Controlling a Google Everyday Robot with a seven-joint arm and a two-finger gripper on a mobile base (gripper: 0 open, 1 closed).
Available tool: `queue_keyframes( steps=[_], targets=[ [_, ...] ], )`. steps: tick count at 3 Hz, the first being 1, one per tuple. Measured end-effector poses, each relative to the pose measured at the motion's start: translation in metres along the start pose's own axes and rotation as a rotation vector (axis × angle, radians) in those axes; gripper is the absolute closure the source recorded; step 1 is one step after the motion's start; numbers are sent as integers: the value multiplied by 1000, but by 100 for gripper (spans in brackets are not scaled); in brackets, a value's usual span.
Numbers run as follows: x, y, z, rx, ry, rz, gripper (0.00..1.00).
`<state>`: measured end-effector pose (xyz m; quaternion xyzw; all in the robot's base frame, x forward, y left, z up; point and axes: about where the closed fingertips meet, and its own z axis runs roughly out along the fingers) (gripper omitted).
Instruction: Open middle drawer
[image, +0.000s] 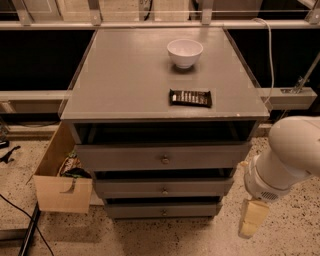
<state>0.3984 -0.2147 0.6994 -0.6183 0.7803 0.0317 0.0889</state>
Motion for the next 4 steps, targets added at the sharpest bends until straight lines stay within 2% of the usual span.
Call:
queue_keyframes(
  steps=[1,2,3,4],
  targets=[
    [7,7,47,-10,-35,1,0],
    [7,7,46,-11,-34,0,0],
    [4,5,58,-8,-21,-28,0],
    [2,0,82,20,-20,-71,0]
  ],
)
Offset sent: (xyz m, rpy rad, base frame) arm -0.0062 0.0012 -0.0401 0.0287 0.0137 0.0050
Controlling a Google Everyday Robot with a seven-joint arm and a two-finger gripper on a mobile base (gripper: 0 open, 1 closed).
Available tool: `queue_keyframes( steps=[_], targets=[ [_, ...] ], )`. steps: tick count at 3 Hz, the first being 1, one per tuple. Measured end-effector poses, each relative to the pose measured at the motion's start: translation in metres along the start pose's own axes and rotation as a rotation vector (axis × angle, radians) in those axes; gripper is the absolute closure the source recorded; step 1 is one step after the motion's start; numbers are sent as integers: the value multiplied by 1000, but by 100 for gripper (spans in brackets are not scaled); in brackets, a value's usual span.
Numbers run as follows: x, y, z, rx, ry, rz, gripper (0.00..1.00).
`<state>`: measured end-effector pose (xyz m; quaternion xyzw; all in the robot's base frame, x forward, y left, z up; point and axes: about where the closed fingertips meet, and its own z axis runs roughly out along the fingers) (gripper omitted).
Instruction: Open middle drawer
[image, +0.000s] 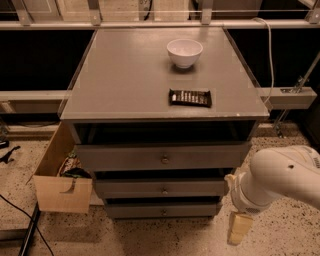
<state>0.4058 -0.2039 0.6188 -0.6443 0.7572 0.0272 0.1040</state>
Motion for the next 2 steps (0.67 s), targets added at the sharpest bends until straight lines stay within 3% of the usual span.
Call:
queue_keyframes(
  steps=[2],
  targets=[
    [-3,-20,54,66,-69,-45,0]
  ],
)
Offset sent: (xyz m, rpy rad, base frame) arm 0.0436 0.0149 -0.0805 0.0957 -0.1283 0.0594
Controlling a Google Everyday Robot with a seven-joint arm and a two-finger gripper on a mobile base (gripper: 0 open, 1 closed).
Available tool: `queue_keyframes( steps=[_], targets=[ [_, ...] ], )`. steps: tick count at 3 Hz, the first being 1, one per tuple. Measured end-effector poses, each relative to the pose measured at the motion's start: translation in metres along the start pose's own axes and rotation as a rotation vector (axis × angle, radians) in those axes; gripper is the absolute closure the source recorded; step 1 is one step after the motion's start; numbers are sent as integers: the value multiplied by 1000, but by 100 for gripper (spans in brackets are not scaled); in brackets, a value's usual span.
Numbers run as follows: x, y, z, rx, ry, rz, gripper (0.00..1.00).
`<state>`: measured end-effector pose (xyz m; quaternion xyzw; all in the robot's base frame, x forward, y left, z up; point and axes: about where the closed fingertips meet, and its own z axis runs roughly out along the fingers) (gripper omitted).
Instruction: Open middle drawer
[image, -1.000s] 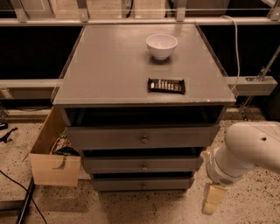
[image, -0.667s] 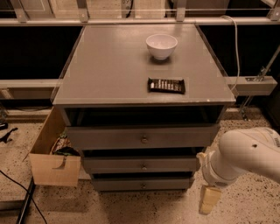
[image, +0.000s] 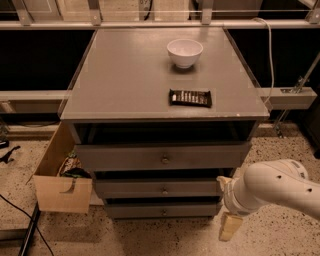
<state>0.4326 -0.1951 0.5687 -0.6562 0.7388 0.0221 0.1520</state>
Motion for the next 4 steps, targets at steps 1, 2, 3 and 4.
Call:
queue_keyframes(
  steps=[1,2,3,4],
  targets=[
    [5,-12,33,3,-56,18,0],
    [8,-20,49,11,-106,31,0],
    [10,-29,70,28,-189,29,0],
    [12,-29,74,30,-192,29,0]
  ],
)
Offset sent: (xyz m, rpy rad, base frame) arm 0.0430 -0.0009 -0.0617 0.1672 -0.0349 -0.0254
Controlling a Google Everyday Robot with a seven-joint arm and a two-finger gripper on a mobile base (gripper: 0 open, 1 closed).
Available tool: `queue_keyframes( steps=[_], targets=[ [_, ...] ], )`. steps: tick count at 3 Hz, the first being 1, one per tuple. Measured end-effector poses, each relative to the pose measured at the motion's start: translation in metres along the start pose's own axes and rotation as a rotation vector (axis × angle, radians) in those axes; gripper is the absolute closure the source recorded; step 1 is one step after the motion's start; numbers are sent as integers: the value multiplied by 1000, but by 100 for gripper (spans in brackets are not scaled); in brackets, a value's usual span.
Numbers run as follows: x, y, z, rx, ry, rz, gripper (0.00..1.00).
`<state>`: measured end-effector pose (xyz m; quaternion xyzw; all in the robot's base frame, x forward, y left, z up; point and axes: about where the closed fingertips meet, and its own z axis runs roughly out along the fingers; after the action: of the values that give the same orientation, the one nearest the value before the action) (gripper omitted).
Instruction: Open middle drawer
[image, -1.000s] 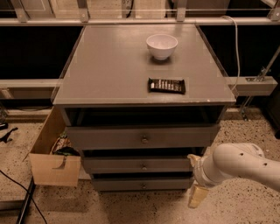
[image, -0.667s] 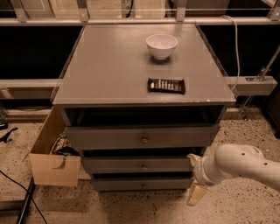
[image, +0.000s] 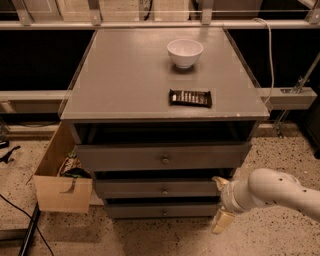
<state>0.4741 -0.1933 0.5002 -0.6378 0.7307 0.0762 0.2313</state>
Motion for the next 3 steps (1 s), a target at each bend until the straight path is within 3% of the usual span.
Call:
queue_keyframes(
  steps=[1,3],
  targets=[
    [13,-1,15,7,-19,4,0],
    [14,-14,64,42,-97,-54,0]
  ],
)
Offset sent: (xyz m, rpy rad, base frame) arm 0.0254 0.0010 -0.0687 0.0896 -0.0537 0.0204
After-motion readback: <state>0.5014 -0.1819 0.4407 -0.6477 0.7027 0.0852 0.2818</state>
